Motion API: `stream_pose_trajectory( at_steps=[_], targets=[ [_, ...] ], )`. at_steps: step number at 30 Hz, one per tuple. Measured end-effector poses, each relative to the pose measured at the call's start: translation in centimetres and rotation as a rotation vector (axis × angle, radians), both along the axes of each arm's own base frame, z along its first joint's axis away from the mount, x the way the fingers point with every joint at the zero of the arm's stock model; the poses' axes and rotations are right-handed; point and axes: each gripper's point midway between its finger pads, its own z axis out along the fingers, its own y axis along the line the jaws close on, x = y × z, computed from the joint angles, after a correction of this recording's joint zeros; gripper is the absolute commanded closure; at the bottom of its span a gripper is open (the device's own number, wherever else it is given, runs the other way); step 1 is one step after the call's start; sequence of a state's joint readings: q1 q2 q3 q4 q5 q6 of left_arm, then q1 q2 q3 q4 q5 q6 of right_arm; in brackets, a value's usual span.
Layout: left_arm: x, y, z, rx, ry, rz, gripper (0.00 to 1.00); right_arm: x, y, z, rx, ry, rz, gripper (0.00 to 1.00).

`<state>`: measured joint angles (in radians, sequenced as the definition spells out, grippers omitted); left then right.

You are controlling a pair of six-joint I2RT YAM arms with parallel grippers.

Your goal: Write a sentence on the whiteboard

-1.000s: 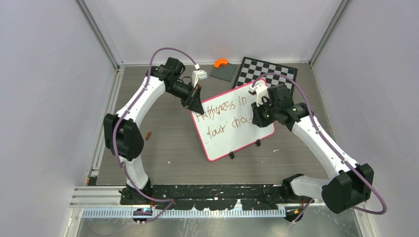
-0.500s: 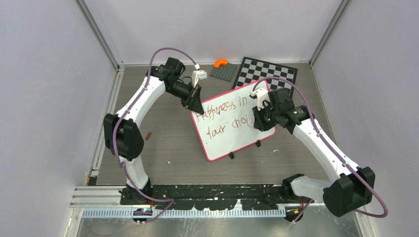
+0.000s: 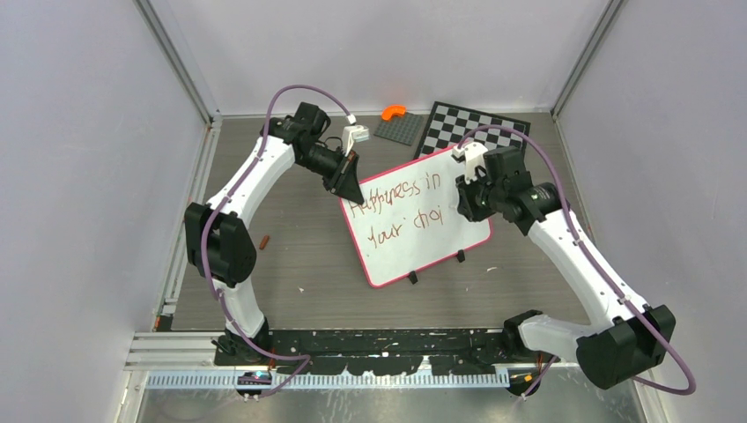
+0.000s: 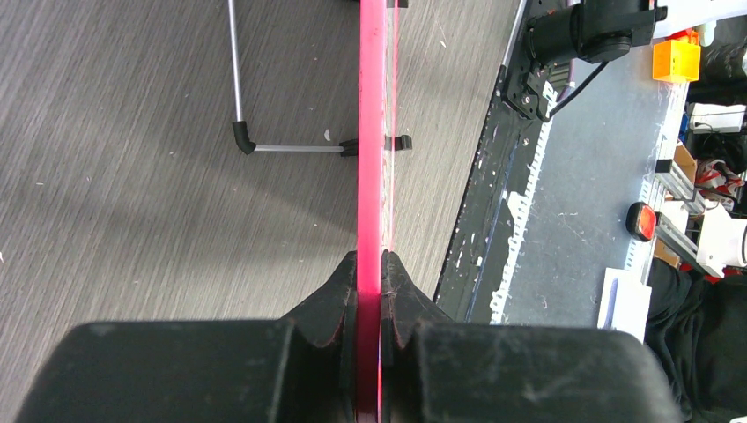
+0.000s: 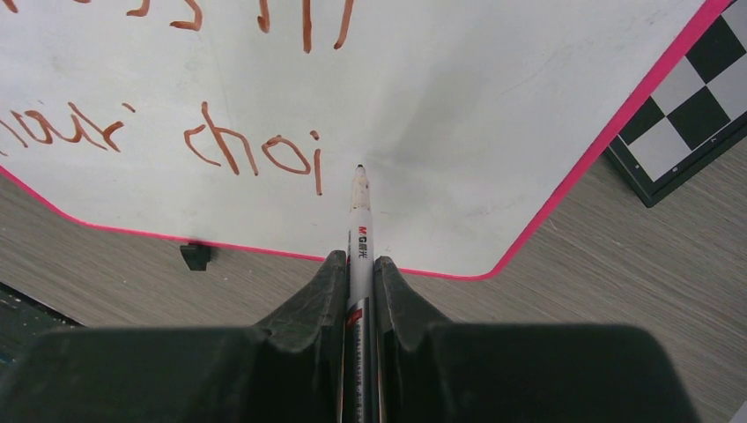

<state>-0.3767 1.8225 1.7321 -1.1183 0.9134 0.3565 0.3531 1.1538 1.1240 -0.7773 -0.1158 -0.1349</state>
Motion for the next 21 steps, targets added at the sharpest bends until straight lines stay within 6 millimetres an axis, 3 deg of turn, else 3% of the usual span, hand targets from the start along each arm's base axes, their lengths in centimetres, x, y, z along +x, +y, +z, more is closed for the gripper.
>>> stream_pose_trajectory(
  at_steps=[7,21],
  targets=[
    [0.0,0.0,0.0,0.0,0.0,0.0,1.0,0.8,0.1,-1.1,-0.015,0.029,-0.017,1.0],
    [0.0,0.0,0.0,0.001,0.001,0.001,1.0,0.8,0.7,-1.1,0.017,0.03,-0.003,1.0]
  ],
)
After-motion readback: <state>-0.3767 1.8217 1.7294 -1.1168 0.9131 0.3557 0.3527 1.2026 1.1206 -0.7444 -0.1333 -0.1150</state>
